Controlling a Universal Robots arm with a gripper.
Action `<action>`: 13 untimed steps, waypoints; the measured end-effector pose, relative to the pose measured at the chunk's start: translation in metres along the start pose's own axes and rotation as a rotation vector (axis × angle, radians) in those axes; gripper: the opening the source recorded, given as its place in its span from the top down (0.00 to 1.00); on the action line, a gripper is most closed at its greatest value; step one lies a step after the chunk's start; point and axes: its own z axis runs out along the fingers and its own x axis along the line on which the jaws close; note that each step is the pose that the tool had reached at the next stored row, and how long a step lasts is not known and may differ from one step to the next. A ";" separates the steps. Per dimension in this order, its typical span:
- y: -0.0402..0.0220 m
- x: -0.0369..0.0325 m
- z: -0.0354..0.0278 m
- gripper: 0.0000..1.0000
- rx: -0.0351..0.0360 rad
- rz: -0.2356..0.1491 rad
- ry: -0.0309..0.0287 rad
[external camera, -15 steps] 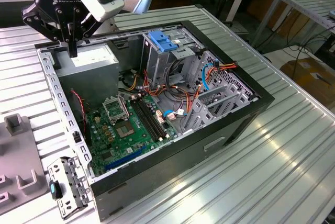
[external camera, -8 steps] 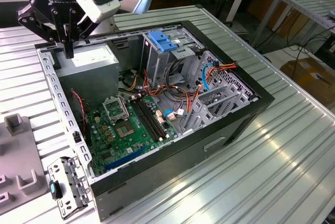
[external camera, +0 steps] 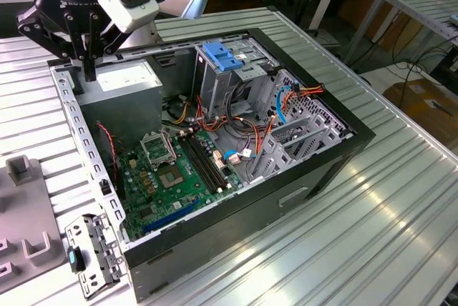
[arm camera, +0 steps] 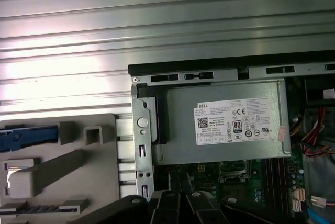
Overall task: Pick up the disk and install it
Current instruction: 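Reach for the disk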
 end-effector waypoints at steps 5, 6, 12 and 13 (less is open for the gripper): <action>-0.0002 0.0028 0.0005 0.89 0.0004 0.000 0.0044; -0.0003 0.0034 0.0006 0.89 0.0005 0.000 0.0053; -0.0006 0.0072 0.0013 0.89 0.0009 0.001 0.0116; -0.0007 0.0080 0.0014 0.89 0.0010 0.001 0.0127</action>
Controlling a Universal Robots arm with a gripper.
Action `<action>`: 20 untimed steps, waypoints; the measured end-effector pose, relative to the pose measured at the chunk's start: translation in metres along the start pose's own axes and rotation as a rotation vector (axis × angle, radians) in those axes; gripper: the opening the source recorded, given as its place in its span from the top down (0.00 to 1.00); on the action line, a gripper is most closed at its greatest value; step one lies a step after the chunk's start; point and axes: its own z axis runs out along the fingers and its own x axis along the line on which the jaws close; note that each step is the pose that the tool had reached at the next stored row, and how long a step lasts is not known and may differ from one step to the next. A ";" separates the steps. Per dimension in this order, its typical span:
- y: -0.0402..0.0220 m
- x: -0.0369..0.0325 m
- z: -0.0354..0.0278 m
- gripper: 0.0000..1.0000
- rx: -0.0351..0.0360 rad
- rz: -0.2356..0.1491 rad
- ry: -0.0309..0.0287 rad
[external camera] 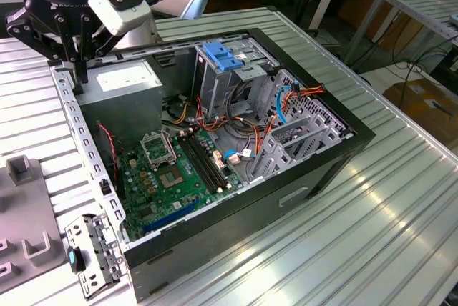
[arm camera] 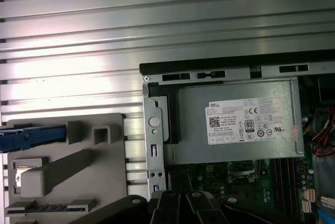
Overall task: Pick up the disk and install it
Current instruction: 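Reach for the disk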
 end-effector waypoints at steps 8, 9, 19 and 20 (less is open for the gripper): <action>-0.0006 0.0070 0.0012 0.89 0.0007 0.000 0.0094; -0.0006 0.0076 0.0013 0.89 0.0008 0.000 0.0103; -0.0013 0.0151 0.0026 0.89 0.0014 0.001 0.0195; -0.0014 0.0163 0.0027 0.89 0.0016 0.001 0.0211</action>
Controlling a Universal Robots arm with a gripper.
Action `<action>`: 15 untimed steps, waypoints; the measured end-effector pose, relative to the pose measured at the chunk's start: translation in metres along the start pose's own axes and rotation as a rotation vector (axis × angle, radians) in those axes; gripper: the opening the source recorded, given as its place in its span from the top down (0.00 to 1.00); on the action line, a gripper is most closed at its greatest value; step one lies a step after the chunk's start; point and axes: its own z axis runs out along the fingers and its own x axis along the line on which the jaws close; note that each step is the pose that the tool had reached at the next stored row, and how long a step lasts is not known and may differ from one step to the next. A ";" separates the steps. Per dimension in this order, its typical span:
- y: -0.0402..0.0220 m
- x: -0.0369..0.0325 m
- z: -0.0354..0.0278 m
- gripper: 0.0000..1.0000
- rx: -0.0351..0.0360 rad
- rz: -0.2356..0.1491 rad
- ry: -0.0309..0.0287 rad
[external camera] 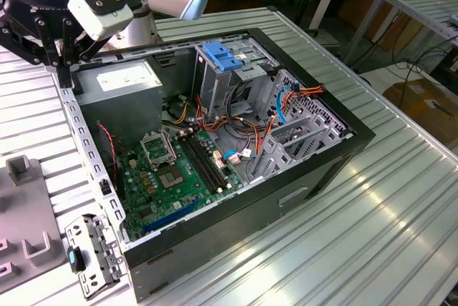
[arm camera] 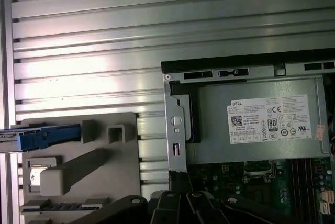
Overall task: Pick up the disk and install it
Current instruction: 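Reach for the disk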
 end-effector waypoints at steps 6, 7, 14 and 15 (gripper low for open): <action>-0.0005 0.0062 0.0010 0.89 0.0005 0.000 0.0059; -0.0006 0.0075 0.0012 0.89 0.0005 0.000 0.0063; -0.0036 0.0463 0.0053 0.89 0.0005 0.000 0.0061; -0.0039 0.0505 0.0057 0.89 0.0005 0.000 0.0060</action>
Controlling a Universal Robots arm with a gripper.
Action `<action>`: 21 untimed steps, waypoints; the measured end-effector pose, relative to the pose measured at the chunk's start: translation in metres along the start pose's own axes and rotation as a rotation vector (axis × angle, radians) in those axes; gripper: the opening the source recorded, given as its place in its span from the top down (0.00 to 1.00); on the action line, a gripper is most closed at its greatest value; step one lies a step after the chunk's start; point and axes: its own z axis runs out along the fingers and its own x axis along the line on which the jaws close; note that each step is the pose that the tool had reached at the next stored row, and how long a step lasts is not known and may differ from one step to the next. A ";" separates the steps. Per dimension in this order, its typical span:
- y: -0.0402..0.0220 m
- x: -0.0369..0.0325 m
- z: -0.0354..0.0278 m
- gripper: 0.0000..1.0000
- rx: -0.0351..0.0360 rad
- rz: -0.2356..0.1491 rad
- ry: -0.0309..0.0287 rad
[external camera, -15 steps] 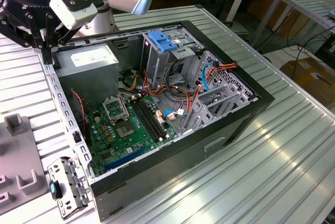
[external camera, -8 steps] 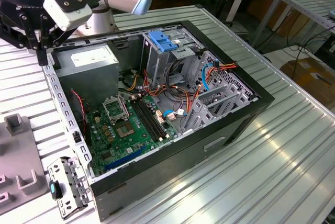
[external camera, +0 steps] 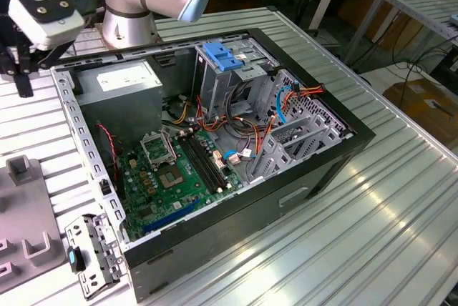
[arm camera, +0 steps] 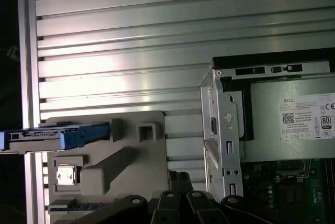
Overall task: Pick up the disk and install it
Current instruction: 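Reach for the disk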
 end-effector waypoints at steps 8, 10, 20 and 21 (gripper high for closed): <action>-0.0018 0.0425 0.0060 0.89 0.0056 -0.002 -0.0545; 0.0003 0.0468 0.0072 0.89 0.0075 -0.002 -0.0621; 0.0130 0.0963 0.0149 0.89 0.0078 -0.002 -0.0621; 0.0139 0.1032 0.0161 0.89 0.0078 -0.002 -0.0617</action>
